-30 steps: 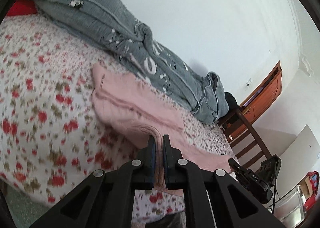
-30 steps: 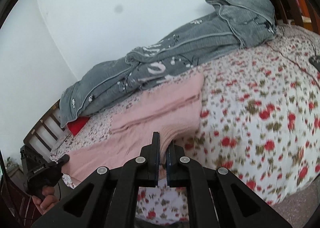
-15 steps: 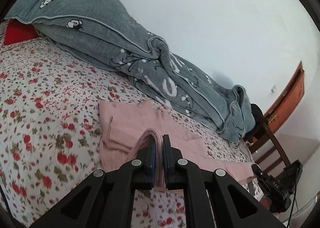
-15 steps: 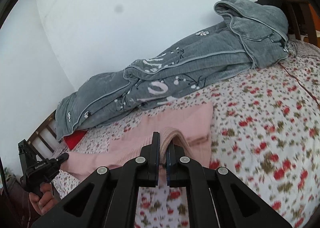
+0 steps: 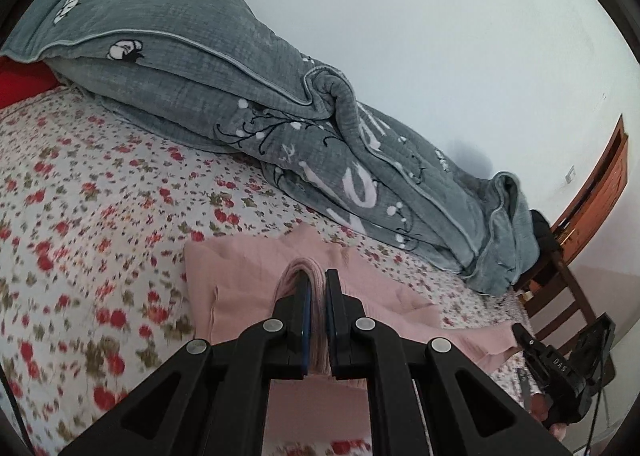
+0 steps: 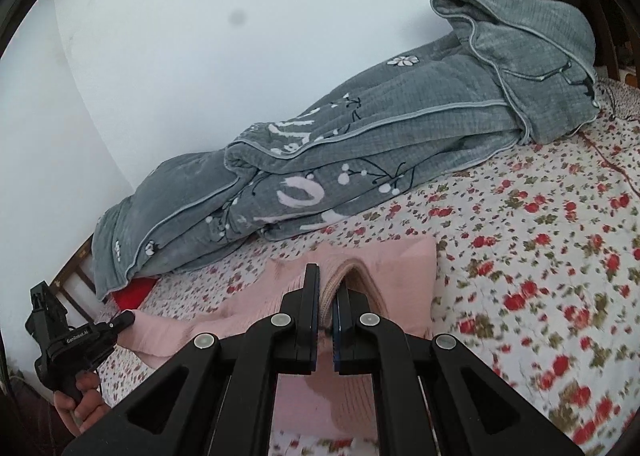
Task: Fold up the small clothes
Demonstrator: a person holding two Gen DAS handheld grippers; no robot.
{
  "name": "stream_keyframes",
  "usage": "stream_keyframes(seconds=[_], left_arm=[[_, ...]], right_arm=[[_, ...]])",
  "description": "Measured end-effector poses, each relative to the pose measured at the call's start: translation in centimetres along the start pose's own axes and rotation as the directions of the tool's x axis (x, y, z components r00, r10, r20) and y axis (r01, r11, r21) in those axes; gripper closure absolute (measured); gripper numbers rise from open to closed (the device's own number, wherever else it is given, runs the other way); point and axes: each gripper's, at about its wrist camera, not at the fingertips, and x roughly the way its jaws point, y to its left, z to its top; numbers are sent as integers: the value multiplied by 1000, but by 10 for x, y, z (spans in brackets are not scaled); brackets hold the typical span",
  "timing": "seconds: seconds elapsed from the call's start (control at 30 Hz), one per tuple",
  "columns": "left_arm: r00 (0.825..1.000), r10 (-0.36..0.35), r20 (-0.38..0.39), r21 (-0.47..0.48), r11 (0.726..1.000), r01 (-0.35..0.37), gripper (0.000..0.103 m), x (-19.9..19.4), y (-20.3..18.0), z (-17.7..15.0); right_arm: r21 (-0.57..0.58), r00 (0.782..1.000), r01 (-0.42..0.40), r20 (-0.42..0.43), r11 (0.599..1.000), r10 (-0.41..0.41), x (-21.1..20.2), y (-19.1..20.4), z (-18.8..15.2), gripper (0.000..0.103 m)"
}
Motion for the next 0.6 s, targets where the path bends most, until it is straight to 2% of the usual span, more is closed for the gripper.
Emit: stream_keyframes(seconds=[0.23, 0.5, 0.53, 0.6], left_arm=[[997, 69, -25, 25, 997, -68, 96, 50, 12, 15], [992, 92, -91, -3, 996, -92, 95, 105, 29, 22], [990, 87, -111, -18, 996, -89, 94, 112, 34, 23], [988, 103, -115, -24, 994, -106, 84, 117, 39, 25]], right_arm=[[25, 999, 26, -36, 999, -26, 55, -12, 9, 98], [15, 989, 85, -119, 996, -82, 124, -25, 17, 95], [15, 988, 91, -127, 996, -88, 129, -27, 17, 91], [36, 984, 98, -153, 995, -92, 142, -39, 17, 89]])
